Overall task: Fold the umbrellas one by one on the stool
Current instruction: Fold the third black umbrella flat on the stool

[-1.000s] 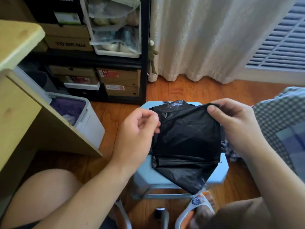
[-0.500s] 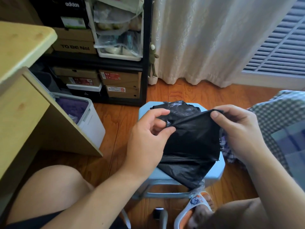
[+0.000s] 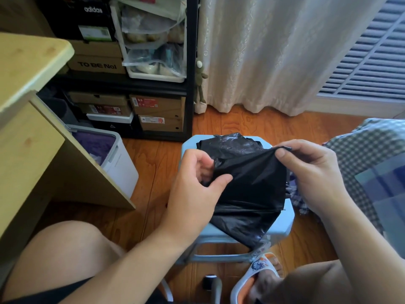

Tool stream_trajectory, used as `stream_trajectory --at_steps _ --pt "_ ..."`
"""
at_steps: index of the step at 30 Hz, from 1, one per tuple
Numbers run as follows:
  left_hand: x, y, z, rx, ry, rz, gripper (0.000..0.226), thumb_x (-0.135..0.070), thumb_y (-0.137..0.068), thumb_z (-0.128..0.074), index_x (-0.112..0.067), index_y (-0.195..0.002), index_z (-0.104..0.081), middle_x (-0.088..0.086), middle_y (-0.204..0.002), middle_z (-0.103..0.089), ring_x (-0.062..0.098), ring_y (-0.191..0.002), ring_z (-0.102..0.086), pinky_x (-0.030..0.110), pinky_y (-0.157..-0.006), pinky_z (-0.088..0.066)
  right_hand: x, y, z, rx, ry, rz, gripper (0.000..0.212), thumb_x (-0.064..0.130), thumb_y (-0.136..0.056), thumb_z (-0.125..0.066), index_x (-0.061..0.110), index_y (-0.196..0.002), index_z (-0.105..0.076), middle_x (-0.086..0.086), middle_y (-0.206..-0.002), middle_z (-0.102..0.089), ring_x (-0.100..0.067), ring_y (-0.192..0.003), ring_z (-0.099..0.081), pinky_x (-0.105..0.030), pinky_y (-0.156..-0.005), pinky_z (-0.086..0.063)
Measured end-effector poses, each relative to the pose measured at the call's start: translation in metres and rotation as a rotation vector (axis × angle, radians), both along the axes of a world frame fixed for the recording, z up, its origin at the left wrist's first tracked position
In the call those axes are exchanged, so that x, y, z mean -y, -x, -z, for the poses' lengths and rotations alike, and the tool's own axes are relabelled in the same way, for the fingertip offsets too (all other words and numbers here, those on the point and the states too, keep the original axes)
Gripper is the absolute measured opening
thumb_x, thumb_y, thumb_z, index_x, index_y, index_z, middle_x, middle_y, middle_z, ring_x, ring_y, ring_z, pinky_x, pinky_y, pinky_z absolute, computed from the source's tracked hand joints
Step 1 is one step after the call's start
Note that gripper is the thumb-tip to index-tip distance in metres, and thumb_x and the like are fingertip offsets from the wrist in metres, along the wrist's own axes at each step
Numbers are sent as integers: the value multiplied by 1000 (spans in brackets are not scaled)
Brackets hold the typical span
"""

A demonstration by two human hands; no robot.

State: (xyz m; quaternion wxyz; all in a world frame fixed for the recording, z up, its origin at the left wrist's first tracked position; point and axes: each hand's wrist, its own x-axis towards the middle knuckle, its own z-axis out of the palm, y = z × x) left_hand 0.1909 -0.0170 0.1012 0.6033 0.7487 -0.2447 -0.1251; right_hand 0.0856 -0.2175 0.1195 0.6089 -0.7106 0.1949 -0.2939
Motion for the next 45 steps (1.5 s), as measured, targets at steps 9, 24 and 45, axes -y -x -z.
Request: stream_trajectory --at_steps 9,24,45 --pt "2 1 -3 44 -50 -1 16 -17 -82 -84 -24 -89 -72 -15 -76 -69 0 -79 -67 9 -68 -49 1 0 0 16 21 -15 21 2 -89 -70 19 -86 -81 -4 -86 -78 -19 -82 -72 -26 -74 -59" --pt "10 1 -9 101 35 -45 7 -20 -92 -75 -23 -86 -72 -10 -84 -68 6 -89 -66 12 -72 -51 2 -1 3 27 35 -7 11 19 -84 -73 26 -82 -81 -1 -82 -74 -23 -81 -67 -44 -77 -54" --pt "-7 9 -2 299 137 0 29 -5 -90 -75 -23 -111 -65 -19 -97 -70 -3 -95 -70 10 -83 -52 -1 11 -2 74 358 -72 4 14 -90 -71 12 -89 -75 -3 -88 -72 -29 -81 -65 -46 -73 -52"
